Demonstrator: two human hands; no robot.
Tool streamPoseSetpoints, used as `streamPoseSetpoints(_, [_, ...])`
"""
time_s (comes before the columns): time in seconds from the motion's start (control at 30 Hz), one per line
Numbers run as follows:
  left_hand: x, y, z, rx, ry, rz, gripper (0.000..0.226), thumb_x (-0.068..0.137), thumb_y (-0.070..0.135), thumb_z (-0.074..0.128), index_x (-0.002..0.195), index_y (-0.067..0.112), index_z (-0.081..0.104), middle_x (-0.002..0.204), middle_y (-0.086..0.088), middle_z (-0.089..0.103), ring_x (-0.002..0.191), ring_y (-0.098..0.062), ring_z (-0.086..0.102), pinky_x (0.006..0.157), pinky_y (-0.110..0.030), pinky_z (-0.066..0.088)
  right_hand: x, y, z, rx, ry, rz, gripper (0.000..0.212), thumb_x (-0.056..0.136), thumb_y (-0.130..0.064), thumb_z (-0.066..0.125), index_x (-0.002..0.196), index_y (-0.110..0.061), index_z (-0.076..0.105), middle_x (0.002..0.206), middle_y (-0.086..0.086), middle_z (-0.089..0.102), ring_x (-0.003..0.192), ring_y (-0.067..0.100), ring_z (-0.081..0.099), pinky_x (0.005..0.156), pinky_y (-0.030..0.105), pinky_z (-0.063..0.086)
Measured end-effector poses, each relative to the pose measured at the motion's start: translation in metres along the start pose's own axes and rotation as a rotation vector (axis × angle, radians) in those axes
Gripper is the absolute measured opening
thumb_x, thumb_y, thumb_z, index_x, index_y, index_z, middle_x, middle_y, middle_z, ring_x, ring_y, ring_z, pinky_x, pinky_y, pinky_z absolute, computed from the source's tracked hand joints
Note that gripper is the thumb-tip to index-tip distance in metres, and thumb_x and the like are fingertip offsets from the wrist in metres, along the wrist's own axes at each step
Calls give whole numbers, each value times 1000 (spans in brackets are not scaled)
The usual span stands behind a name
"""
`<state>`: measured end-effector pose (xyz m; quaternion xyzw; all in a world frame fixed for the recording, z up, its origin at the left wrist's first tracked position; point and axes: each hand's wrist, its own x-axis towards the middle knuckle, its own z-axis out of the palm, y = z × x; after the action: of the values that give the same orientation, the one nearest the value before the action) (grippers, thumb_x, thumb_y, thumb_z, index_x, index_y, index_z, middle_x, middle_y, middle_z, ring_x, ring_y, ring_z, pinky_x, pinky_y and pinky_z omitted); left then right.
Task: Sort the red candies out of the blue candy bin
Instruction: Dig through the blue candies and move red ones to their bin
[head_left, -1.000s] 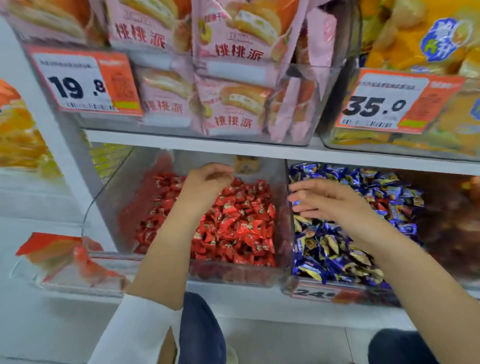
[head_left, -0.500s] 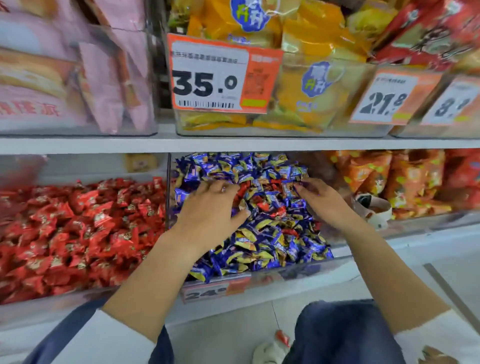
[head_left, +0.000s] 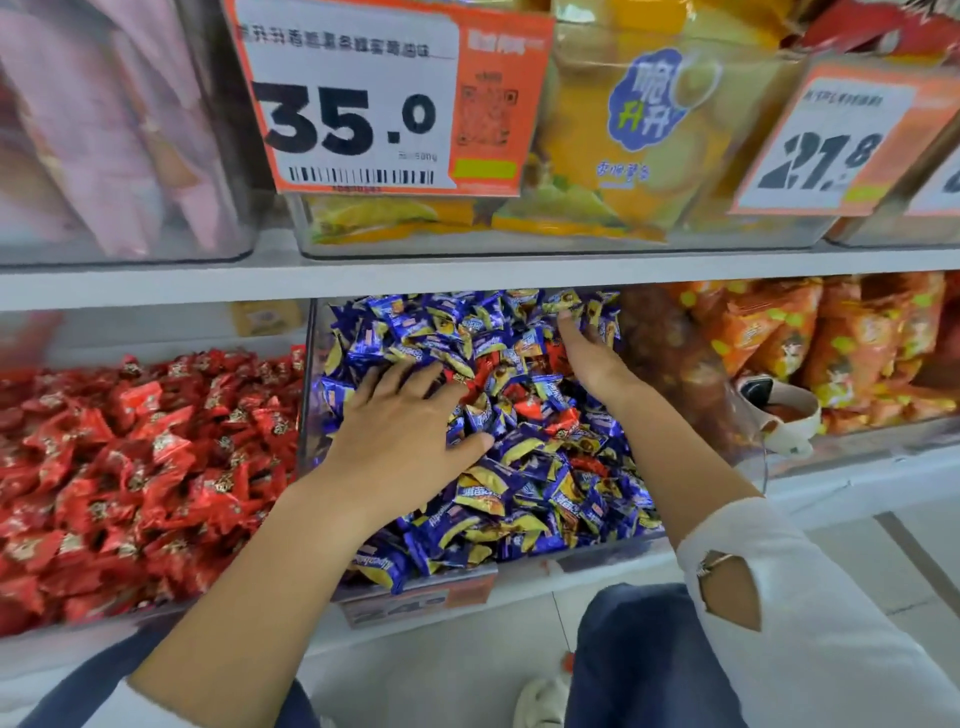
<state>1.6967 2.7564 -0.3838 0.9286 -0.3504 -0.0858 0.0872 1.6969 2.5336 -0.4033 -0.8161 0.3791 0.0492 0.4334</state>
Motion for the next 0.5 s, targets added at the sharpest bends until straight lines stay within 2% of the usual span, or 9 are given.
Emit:
streamPoseSetpoints(0.07, [1, -1, 0, -19, 7, 2, 71, 89, 66, 32, 148, 31, 18, 158, 3, 13, 145, -20, 4, 118, -41, 1, -5, -4, 5, 34, -53, 1, 86, 83, -79, 14, 151, -27, 12, 158, 1, 14, 142, 25, 22, 114, 44, 17])
streamPoseSetpoints(0.17, [2, -1, 0, -74, 37, -17, 89, 87, 65, 41, 151, 22, -2, 157, -3, 14, 145, -21, 8, 119, -38, 4, -14, -10, 5, 97, -157, -59, 82, 79, -83, 10, 149, -39, 11, 158, 0, 11, 145, 21, 16, 114, 48, 9])
streamPoseSetpoints(0.23, [1, 0, -2, -148, 54, -24, 100, 84, 63, 49, 149, 21, -15, 158, -5, 7, 145, -22, 9, 117, -37, 5, -22, -12, 4, 166, -195, -113, 74, 84, -78, 11, 148, -42, 14, 157, -3, 16, 144, 20, 17, 115, 48, 7])
streamPoseSetpoints(0.3, [-1, 1, -6, -279, 57, -49, 108, 81, 60, 57, 148, 24, -20, 159, -5, 4, 145, -25, 11, 117, -38, 11, -31, -16, 5, 198, -256, -164, 71, 86, -77, 16, 147, -40, 19, 155, -6, 21, 144, 18, 19, 117, 45, 9])
streamPoseSetpoints(0.37, [-2, 1, -12, -430, 69, -91, 106, 81, 53, 62, 148, 29, -16, 157, -5, 12, 138, -33, 27, 112, -42, 27, -45, -21, 9, 182, -271, -210, 65, 91, -69, 18, 148, -38, 20, 155, -7, 19, 144, 16, 17, 115, 42, 11])
streamPoseSetpoints(0.43, [-5, 0, -17, -581, 155, -136, 94, 82, 37, 64, 150, 31, -1, 153, -2, 26, 124, -34, 45, 101, -38, 39, -57, -24, 13, 177, -252, -275, 58, 95, -62, 20, 147, -37, 23, 155, -10, 19, 144, 14, 17, 114, 38, 14])
streamPoseSetpoints(0.5, [-7, -3, -23, -648, 319, -168, 73, 82, 20, 62, 146, 26, 28, 144, -1, 40, 121, -24, 48, 92, -26, 36, -69, -24, 16, 140, -278, -385, 51, 96, -59, 18, 140, -42, 36, 149, -16, 28, 138, 8, 26, 109, 33, 19])
